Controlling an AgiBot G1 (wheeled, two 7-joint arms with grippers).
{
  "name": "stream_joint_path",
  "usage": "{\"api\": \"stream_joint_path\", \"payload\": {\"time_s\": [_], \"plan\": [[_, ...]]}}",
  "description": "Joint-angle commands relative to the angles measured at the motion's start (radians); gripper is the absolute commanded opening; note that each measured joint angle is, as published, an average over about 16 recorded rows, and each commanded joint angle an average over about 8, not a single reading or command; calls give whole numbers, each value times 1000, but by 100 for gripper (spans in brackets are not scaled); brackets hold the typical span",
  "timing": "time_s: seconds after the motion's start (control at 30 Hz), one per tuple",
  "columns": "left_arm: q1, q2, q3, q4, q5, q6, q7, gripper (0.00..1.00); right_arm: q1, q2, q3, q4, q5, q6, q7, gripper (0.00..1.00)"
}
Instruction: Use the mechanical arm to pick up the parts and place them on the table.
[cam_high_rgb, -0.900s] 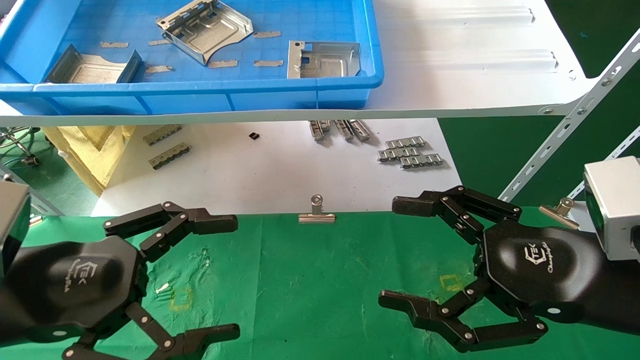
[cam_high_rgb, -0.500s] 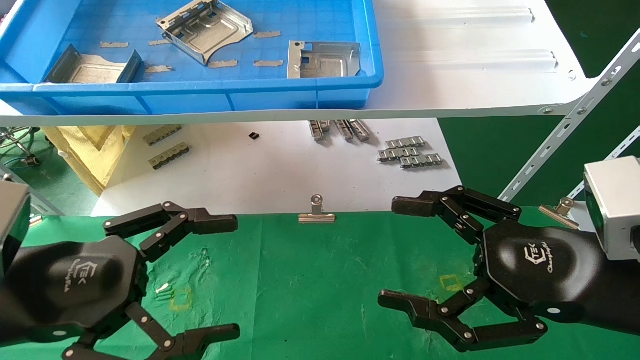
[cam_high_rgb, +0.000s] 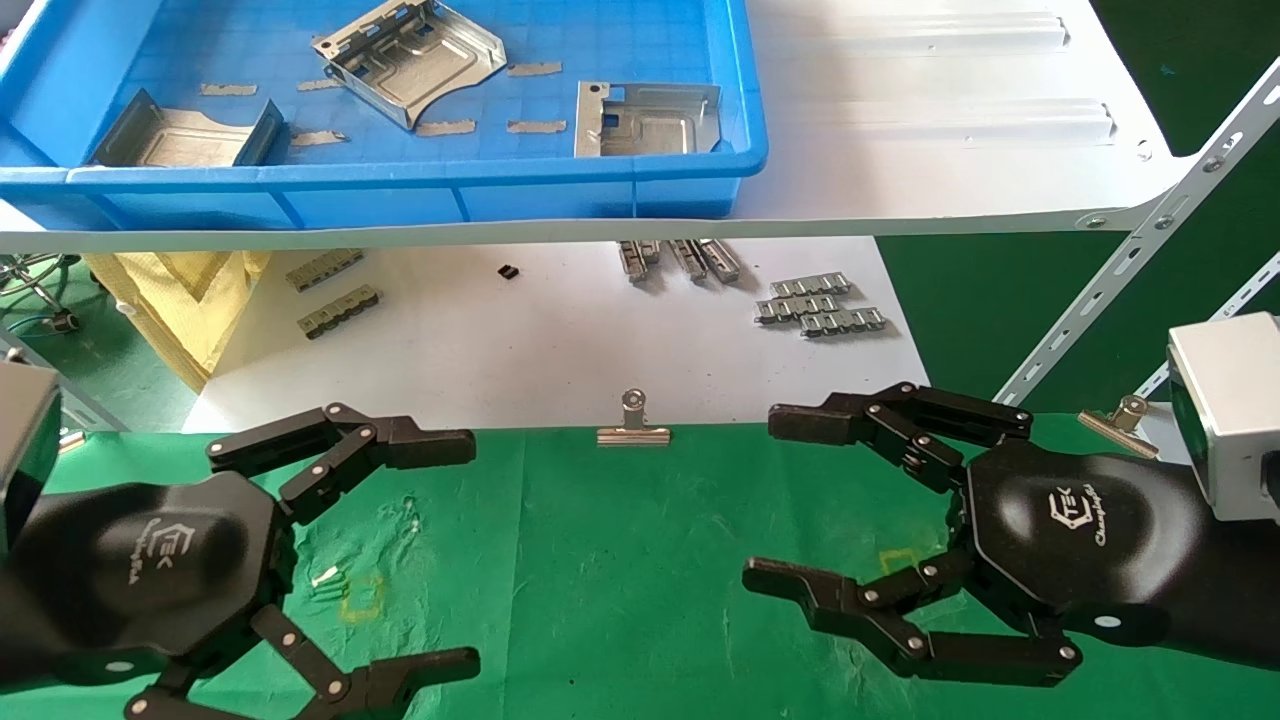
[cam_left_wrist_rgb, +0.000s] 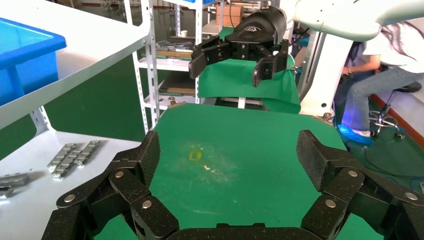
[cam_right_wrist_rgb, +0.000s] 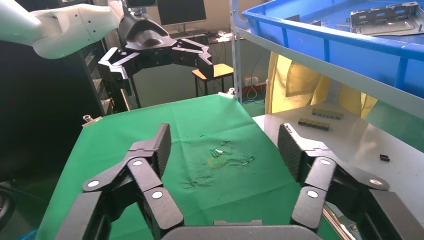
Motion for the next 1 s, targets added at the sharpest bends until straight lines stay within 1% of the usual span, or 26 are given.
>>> {"api": "stream_joint_path", "payload": {"time_s": [0.03,1.0], "plan": [[0,0,0,0,0,0,0,100,0,0,0,0,0,0,0,0],[0,0,0,0,0,0,0,100,0,0,0,0,0,0,0,0]]}}
